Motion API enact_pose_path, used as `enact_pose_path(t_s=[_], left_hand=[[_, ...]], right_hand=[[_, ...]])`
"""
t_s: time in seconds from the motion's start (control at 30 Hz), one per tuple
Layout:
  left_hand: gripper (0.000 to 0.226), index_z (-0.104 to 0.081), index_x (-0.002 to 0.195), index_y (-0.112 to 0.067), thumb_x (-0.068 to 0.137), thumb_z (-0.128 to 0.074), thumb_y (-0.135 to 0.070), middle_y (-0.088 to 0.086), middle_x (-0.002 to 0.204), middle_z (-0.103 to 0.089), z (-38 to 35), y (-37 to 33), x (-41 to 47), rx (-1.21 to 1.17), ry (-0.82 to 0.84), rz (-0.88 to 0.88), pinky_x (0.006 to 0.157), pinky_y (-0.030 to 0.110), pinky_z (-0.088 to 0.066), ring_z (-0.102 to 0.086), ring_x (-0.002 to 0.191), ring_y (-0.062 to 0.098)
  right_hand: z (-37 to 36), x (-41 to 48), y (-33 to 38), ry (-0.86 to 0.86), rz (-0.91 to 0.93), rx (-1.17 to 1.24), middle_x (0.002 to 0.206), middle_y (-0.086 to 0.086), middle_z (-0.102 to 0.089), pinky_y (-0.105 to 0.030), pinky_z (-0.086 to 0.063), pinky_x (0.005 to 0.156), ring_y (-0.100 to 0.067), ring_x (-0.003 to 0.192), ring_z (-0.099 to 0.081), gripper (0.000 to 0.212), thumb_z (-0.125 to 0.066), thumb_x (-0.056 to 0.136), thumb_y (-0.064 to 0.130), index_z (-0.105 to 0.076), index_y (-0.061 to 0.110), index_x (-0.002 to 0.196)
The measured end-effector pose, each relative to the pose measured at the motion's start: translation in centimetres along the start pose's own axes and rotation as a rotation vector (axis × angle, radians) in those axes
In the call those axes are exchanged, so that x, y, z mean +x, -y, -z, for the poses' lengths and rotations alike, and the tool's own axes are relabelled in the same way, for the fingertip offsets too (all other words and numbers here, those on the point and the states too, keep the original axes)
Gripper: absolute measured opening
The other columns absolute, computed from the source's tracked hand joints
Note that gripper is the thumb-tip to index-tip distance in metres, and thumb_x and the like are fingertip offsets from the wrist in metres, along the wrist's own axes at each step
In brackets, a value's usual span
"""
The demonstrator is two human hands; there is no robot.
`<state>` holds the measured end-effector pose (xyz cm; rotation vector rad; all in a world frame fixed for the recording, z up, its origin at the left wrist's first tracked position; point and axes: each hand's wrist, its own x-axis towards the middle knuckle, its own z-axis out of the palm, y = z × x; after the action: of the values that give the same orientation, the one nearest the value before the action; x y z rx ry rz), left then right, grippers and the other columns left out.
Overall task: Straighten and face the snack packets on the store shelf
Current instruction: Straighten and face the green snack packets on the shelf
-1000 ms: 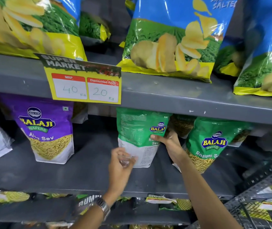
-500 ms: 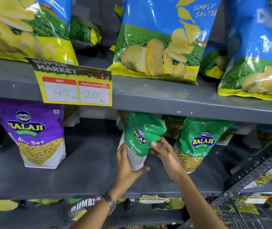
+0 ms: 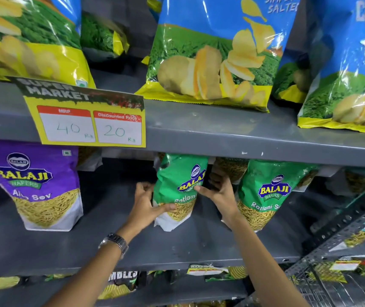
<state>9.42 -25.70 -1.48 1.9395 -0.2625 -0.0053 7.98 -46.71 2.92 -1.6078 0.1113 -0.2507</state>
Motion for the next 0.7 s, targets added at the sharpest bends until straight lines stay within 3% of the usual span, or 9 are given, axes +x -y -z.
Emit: enact_pose_path(t_s=[0.1,0.17,0.23,0.33,0.43,0.53,0.63,0.7], left_hand=[[0.088,-0.057,0.121,-0.015,0.046,-0.073,-0.059,0.004,0.114,-0.049,1.6,0.0,1.0,0.036,0.114,-0.003,0.095,0.020,-0.039,-0.049,0.107,0.011],[0.078,-0.052,0.125,-0.010,0.058,-0.084,-0.035,-0.005,0.109,-0.057,2.3,0.3,1.4,-0.027,0.095,0.004,0.082,0.007,-0.044,-0.058,0.101,-0.001],[0.071,-0.044,0.131,-0.009,0.070,-0.080,-0.017,0.000,0.117,-0.061,2.5,0.7,1.2,-0.108,0.048,0.019,0.076,0.003,-0.046,-0.060,0.109,0.006],[0.081,-0.038,0.132,-0.023,0.065,-0.084,-0.029,0.005,0.133,-0.053,1.9,1.2,0.1,-0.220,0.010,0.042,0.092,0.021,-0.051,-0.055,0.121,0.017],[0.090,-0.040,0.126,-0.033,0.052,-0.086,-0.053,0.001,0.132,-0.054,0.7,1.0,-0.3,-0.230,-0.044,0.067,0.098,0.046,-0.049,-0.056,0.120,0.017],[0.076,-0.046,0.118,-0.031,0.057,-0.075,-0.066,-0.003,0.124,-0.059,0.0,0.1,-0.4,-0.245,-0.144,0.075,0.096,0.048,-0.050,-0.058,0.114,0.014],[0.059,-0.051,0.107,-0.030,0.064,-0.067,-0.066,-0.004,0.115,-0.063,-0.3,-0.3,-0.6,-0.235,-0.190,0.055,0.093,0.049,-0.051,-0.060,0.108,0.012],[0.056,-0.052,0.106,-0.029,0.066,-0.065,-0.066,-0.005,0.113,-0.063,-0.3,-0.3,-0.8,-0.220,-0.194,0.028,0.093,0.048,-0.051,-0.060,0.107,0.012]], right_hand=[[0.4,0.1,0.0,0.119,-0.097,-0.017,0.124,-0.006,-0.064,-0.034,-0.049,0.096,-0.018,0.116,-0.060,0.088,-0.088,0.054,0.019,-0.045,0.010,0.129],[0.4,-0.1,-0.1,0.112,-0.112,-0.031,0.121,-0.008,-0.066,-0.032,-0.050,0.092,-0.022,0.115,-0.061,0.079,-0.087,0.057,0.013,-0.047,0.008,0.126],[0.2,-0.4,-0.4,0.072,-0.104,-0.061,0.117,-0.010,-0.066,-0.031,-0.051,0.088,-0.025,0.112,-0.061,0.071,-0.085,0.061,0.007,-0.049,0.007,0.122],[-0.3,-1.1,-0.7,0.044,-0.093,-0.052,0.115,-0.010,-0.067,-0.021,-0.055,0.076,-0.022,0.105,-0.063,0.064,-0.083,0.063,0.006,-0.051,0.008,0.120],[-0.7,-1.6,-0.8,0.016,-0.082,0.000,0.110,-0.010,-0.067,-0.014,-0.053,0.067,-0.015,0.097,-0.064,0.055,-0.080,0.067,0.003,-0.053,0.008,0.114],[-1.0,-1.8,-0.9,0.014,-0.094,0.027,0.105,-0.009,-0.067,-0.014,-0.053,0.064,-0.008,0.087,-0.067,0.043,-0.077,0.070,0.002,-0.054,0.013,0.105],[-1.2,-1.9,-1.2,0.012,-0.095,0.051,0.100,-0.006,-0.068,-0.013,-0.053,0.063,0.001,0.076,-0.069,0.040,-0.075,0.072,0.000,-0.054,0.014,0.103],[-1.3,-1.9,-1.3,0.001,-0.085,0.060,0.097,-0.002,-0.068,-0.013,-0.053,0.062,-0.001,0.078,-0.069,0.039,-0.075,0.072,0.000,-0.054,0.015,0.102]])
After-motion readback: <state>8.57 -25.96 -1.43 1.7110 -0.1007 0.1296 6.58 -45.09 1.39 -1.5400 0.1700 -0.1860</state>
